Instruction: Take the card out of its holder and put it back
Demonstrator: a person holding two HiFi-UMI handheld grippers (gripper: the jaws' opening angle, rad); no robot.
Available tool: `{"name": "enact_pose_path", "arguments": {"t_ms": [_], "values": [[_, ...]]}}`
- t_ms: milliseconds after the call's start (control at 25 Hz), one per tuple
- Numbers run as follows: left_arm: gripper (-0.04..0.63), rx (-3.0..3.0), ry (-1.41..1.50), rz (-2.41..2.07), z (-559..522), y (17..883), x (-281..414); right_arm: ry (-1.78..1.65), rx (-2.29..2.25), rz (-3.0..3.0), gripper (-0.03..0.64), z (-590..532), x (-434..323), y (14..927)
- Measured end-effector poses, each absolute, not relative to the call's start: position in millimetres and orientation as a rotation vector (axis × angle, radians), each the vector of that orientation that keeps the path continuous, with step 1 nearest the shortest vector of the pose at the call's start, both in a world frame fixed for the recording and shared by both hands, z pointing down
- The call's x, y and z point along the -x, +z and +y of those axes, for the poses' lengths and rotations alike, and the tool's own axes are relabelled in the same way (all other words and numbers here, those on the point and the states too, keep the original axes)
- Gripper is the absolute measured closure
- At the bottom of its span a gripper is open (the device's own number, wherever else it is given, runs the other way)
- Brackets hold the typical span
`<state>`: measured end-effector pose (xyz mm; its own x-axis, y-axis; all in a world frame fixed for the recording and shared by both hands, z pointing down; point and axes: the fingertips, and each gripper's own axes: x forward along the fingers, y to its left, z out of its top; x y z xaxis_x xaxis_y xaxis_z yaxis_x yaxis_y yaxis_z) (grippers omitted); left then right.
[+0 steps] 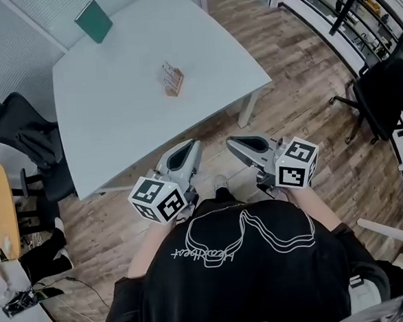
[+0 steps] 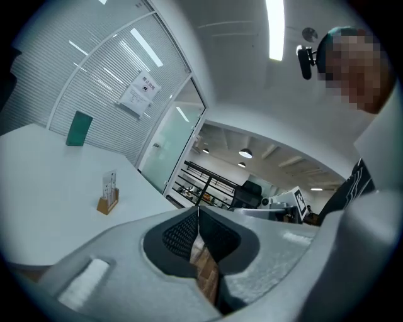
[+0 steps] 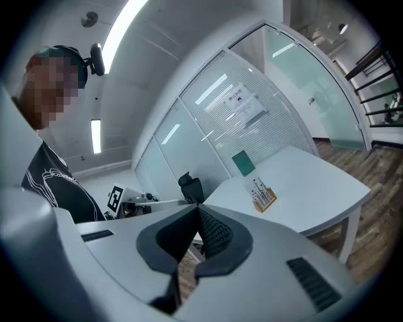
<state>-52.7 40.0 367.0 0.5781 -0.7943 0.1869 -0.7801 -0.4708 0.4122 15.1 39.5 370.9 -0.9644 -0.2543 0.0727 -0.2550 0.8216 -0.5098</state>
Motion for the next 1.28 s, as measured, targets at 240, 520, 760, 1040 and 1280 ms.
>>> {"name": "enact_pose_path", "arguments": {"t_ms": [240, 520, 760, 1040, 1280], "values": [[0.581, -2.323, -0.045, -1.307, -18.2, 385.7, 87.4, 0.884, -0.401, -2.963, 0.607, -13.9, 16.1, 386.7], [0.581, -2.248, -0.068, -1.352, -83.2, 418.1, 134.5, 0.953, -0.401, -2.917, 0.607, -67.6, 53.7, 412.1], [0.580, -2.251, -0.076, -1.372, -124.4, 439.8, 161.6, 0.992, -0.417, -2.877, 0.607, -103.2, 72.9, 434.3], [0.541, -2.200, -0.054, -1.441, -162.2, 474.0, 192.6, 1.050, -0.407, -2.818, 0.607, -120.7, 86.9, 453.6], [0.518, -2.211, 0.002, -1.527, -196.6, 490.5, 207.3, 1.081, -0.452, -2.786, 0.607, -143.0, 80.3, 468.3]]}}
